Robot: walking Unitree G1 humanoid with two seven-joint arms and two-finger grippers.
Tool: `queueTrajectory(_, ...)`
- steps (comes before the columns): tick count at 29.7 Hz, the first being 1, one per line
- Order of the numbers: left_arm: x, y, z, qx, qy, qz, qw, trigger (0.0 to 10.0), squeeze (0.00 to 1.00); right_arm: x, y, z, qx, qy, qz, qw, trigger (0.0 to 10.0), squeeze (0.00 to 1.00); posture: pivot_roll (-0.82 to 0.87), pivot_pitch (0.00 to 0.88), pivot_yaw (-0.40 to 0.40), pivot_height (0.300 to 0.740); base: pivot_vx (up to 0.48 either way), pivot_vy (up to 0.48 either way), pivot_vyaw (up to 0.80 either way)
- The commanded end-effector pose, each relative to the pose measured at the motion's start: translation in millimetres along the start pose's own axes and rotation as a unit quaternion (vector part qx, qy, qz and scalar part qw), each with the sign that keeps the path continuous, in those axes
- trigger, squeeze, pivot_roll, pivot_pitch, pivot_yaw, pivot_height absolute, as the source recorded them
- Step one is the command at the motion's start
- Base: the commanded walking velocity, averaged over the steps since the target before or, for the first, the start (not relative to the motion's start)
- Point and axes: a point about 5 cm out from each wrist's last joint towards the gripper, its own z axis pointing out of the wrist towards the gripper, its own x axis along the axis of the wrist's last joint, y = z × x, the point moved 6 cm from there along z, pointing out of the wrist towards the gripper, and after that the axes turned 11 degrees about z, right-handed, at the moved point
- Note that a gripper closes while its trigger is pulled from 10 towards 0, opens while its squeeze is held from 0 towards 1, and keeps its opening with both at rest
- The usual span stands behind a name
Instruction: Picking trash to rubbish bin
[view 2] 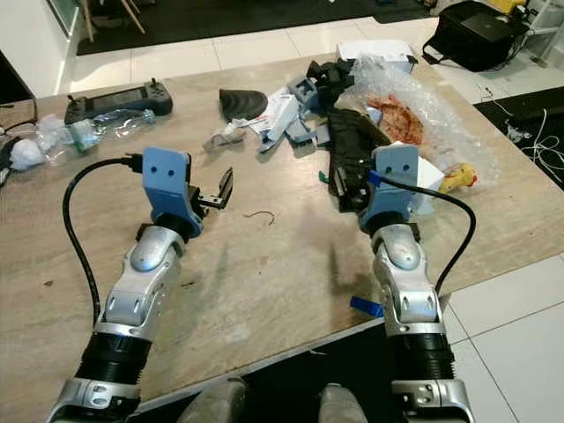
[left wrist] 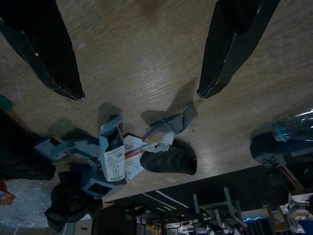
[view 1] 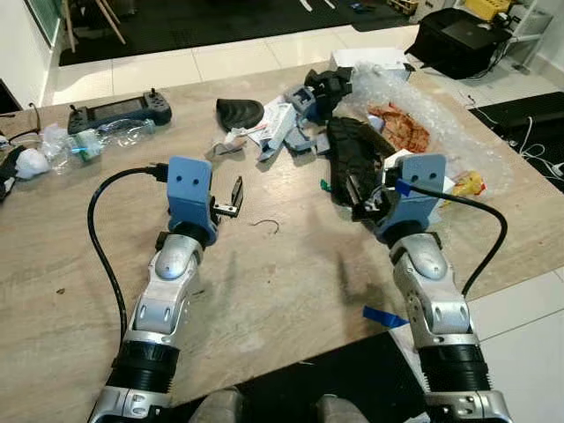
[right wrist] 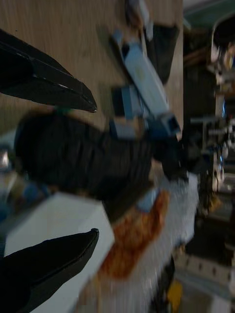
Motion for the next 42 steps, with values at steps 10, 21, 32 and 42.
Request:
queueTrajectory(10, -4, 16.4, -6.4, -0.076, 0.0, 0.013, 0.997, 10.0, 0.0, -1, 29.1, 2.3, -0.032, -0.006, -0.043, 0.999, 10.0, 1.0, -0.03, 0.082, 0.026, 0.74, 0.0, 0.0, 0.0)
queueTrajectory(21, -6, 18.8, -7.4, -0.08, -0.004, 0.012, 0.997, 10.0, 0.0, 4, 23.1, 7.9, -0.016, 0.005, -0.01, 1.0, 10.0, 0.0, -0.03, 0.087, 0.026, 0.74, 0.0, 0.0, 0.0)
queueTrajectory(32, -5, 21.5, -7.5, -0.087, -0.002, 0.017, 0.996, 10.0, 0.0, 10, 43.9, 10.3, -0.043, 0.027, 0.005, 0.999, 10.0, 1.0, -0.03, 0.096, 0.034, 0.74, 0.0, 0.0, 0.0)
queueTrajectory(42, 2, 25.7, -2.6, -0.101, 0.007, 0.02, 0.995, 10.0, 0.0, 6, 60.1, 23.3, -0.054, 0.005, -0.009, 0.998, 10.0, 0.72, -0.02, 0.134, 0.038, 0.74, 0.0, 0.0, 0.0)
